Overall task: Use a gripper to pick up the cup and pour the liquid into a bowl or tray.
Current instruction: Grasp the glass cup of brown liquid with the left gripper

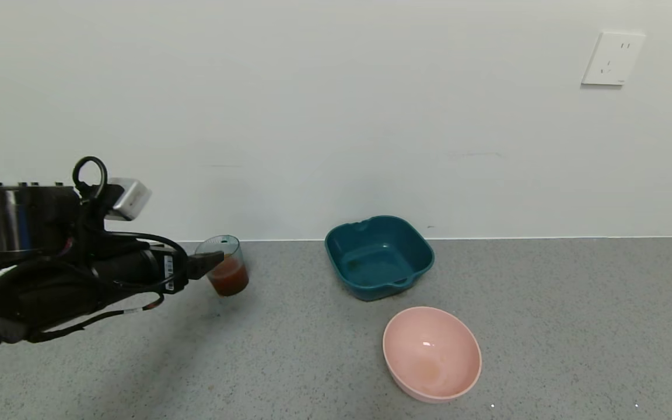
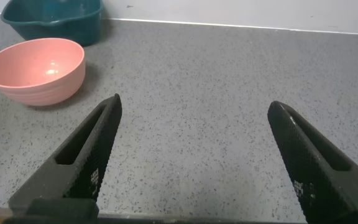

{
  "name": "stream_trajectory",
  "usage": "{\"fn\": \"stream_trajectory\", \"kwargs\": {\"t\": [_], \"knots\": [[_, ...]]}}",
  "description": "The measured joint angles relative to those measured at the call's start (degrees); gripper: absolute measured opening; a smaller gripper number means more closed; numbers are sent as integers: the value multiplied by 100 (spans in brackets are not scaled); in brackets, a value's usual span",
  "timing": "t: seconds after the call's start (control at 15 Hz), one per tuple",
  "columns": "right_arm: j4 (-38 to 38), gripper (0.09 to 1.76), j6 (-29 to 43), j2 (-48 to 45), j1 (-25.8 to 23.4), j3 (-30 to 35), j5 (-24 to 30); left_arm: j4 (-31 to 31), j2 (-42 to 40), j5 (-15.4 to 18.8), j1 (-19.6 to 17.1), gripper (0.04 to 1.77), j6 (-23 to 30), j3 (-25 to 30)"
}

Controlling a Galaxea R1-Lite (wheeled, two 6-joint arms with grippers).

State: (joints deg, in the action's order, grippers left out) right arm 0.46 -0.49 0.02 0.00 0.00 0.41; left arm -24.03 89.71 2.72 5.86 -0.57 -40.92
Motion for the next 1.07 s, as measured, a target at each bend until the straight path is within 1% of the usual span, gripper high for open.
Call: {"fn": "stream_trajectory", "kwargs": {"t": [0.33, 0.53, 0.67, 0.8, 0.87, 1.07], "knots": [[-2, 171, 7, 0, 0, 0, 0, -102, 560, -404, 2, 172, 55, 295], [-5, 171, 7, 0, 0, 0, -1, -747, 877, -541, 0, 172, 173, 534], [-2, 171, 9, 0, 0, 0, 0, -911, 1037, -558, -2, 172, 183, 730], [-5, 171, 7, 0, 0, 0, 0, -990, 1193, -679, -6, 172, 191, 835], [-2, 171, 7, 0, 0, 0, 0, -1111, 1291, -745, -16, 172, 211, 859], [-2, 171, 7, 0, 0, 0, 2, -1640, 1668, -786, -22, 172, 252, 879]]}}
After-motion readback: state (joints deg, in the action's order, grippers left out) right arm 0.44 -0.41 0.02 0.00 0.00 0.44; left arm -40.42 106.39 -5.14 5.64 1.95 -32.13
